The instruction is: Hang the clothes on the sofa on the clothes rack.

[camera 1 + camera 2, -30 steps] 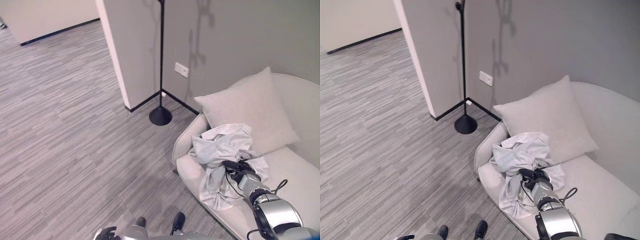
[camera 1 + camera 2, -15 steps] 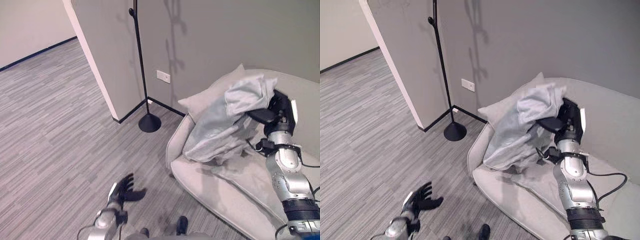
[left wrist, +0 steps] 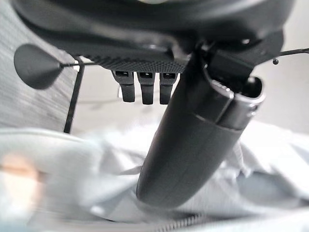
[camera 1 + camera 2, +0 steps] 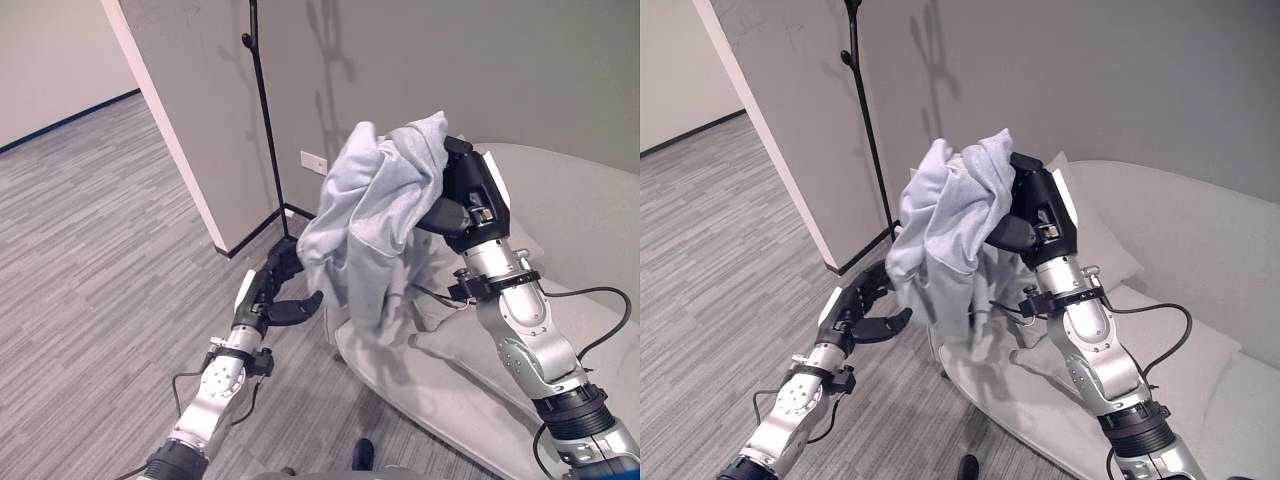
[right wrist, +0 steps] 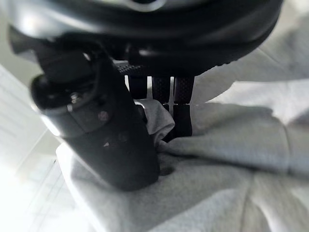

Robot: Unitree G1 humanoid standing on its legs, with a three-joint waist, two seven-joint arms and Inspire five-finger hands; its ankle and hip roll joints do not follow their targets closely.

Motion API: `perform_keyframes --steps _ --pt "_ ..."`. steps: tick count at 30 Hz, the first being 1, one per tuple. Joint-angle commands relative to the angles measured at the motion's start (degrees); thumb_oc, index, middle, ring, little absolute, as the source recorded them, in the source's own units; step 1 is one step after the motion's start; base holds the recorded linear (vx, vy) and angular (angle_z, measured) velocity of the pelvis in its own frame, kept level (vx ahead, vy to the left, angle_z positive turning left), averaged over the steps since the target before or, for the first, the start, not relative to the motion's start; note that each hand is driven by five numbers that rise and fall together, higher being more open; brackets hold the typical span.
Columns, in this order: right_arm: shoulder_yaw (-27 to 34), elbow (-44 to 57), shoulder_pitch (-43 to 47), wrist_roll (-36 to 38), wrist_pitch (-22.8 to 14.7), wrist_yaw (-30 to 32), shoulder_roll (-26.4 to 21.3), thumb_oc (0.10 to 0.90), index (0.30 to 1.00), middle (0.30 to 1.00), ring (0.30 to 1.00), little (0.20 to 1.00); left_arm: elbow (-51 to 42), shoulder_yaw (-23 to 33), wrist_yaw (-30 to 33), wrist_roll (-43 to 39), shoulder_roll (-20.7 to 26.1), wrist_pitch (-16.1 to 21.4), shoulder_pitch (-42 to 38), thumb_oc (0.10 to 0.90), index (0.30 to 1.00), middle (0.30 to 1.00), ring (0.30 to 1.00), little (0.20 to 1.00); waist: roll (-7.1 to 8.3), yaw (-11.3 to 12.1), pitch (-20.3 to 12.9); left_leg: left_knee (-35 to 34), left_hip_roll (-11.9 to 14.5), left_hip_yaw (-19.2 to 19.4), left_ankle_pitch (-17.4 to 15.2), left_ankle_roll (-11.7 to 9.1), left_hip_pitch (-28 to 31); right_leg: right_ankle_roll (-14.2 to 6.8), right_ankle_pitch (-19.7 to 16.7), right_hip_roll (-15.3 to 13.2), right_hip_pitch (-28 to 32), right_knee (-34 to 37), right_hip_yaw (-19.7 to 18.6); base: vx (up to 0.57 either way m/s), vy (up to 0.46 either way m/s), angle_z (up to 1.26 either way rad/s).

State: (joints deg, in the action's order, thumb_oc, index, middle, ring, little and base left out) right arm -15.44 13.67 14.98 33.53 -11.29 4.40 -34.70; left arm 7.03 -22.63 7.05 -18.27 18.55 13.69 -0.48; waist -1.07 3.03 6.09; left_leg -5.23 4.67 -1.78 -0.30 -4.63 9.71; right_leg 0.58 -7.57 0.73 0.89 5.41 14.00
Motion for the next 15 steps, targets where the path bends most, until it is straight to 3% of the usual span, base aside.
perform_keyframes --steps 1,6,8,12,15 --pt "0.6 7.0 8.8 4.4 -7.4 -1.2 4.7 0.4 0.3 0.3 0.3 0.3 -6.0 -3.7 -3.0 -8.1 0.1 7.4 -6.6 0.8 0.9 0.9 0.9 0.9 4.15 0.5 -6.1 0.2 -0.9 2.7 -0.7 -0.5 0.7 -7.0 2.2 -6.0 5.3 -0.4 -2.2 0.0 0.0 0.0" --pt "-4.7 9.0 10.4 9.4 -7.8 -2.8 8.3 0.4 0.3 0.3 0.3 0.3 -1.7 -11.7 -4.9 -13.2 -3.8 6.1 -10.7 0.8 0.9 0.9 0.9 0.9 4.62 0.1 -5.9 0.2 -1.0 3.0 -0.8 -0.3 1.1 -7.0 2.1 -5.9 5.4 -0.5 -2.6 0.0 0.0 0.0" --pt "-6.5 9.8 10.6 10.7 -7.8 -3.1 9.8 0.4 0.3 0.3 0.3 0.3 -0.9 -14.3 -4.9 -14.8 -5.2 5.8 -12.7 0.4 0.3 0.3 0.3 0.3 4.77 -0.2 -5.7 0.2 -1.1 3.3 -0.9 -0.2 1.2 -7.1 1.9 -6.0 5.3 -0.6 -2.9 0.0 0.0 0.0" --pt "-7.2 10.3 9.6 10.6 -7.7 -3.0 9.8 0.4 0.3 0.3 0.3 0.3 -1.9 -14.0 -4.1 -15.1 -4.7 5.6 -13.1 0.4 0.3 0.3 0.3 0.3 4.86 -0.5 -5.7 0.2 -1.1 3.6 -1.1 -0.1 1.5 -7.2 1.8 -6.0 5.3 -0.6 -3.2 0.0 0.001 -0.04" --pt "-5.6 9.9 7.4 10.0 -7.4 -2.9 8.4 0.4 0.3 0.3 0.3 0.3 -3.4 -10.5 -2.8 -15.5 -3.3 5.8 -10.5 0.4 0.3 0.3 0.3 0.3 4.97 -0.2 -5.9 0.2 -1.2 3.6 -1.3 0.0 1.7 -7.2 1.8 -6.0 5.4 -0.6 -3.3 0.0 0.0 0.0"
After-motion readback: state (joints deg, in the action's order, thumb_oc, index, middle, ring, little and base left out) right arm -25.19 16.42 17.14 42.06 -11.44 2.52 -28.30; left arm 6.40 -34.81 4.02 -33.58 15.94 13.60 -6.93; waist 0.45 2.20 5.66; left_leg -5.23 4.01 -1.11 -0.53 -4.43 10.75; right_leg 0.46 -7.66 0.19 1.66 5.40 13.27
